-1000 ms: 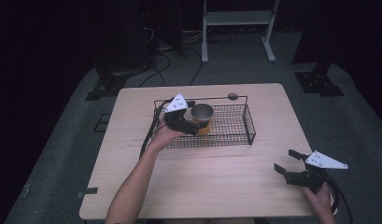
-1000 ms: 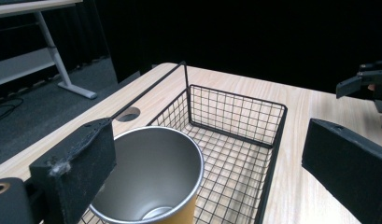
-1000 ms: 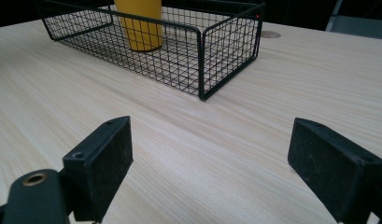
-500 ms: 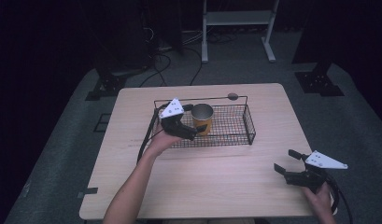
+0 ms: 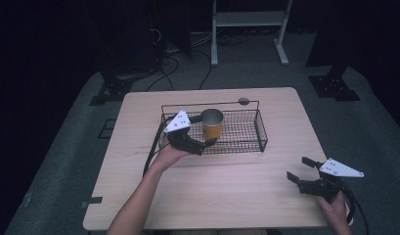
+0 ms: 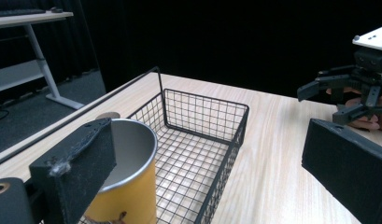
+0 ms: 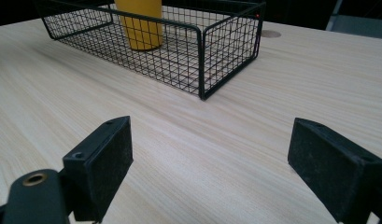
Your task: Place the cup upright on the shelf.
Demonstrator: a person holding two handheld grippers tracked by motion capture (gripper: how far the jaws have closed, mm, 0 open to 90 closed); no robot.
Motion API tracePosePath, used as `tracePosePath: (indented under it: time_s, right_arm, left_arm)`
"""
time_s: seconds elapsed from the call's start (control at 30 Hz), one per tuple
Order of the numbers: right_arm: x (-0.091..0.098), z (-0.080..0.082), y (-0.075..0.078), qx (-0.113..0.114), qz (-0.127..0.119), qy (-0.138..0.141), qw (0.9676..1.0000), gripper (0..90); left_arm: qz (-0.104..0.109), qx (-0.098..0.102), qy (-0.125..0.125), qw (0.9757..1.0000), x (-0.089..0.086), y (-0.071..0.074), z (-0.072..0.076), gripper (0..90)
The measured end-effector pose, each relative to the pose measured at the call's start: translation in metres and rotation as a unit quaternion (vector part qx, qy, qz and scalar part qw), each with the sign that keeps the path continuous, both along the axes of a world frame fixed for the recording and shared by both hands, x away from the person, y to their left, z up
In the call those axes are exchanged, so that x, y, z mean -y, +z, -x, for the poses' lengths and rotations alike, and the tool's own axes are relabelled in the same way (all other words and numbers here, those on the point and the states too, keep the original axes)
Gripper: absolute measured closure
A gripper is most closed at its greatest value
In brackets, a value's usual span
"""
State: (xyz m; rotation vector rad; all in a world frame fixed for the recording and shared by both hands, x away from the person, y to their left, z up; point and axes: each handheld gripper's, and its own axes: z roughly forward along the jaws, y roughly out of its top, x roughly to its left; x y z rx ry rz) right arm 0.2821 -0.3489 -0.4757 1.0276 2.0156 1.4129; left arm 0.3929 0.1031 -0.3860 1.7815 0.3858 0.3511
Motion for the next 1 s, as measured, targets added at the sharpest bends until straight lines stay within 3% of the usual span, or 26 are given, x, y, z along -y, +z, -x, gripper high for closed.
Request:
tracePosePath:
  time_s: [0.53,1.0]
  right_arm:
    - [0.0,0.0,0.0,0.0,0.002,0.0,1.0,13.0]
    - [-0.001,0.0,0.0,-0.001,0.003,-0.001,1.0,13.0]
  left_arm:
    - [0.012,-0.007,0.0,0.9999,-0.011,-0.01,0.016,2.2]
    - [0.015,0.001,-0.005,0.9999,-0.014,-0.016,0.031,2.2]
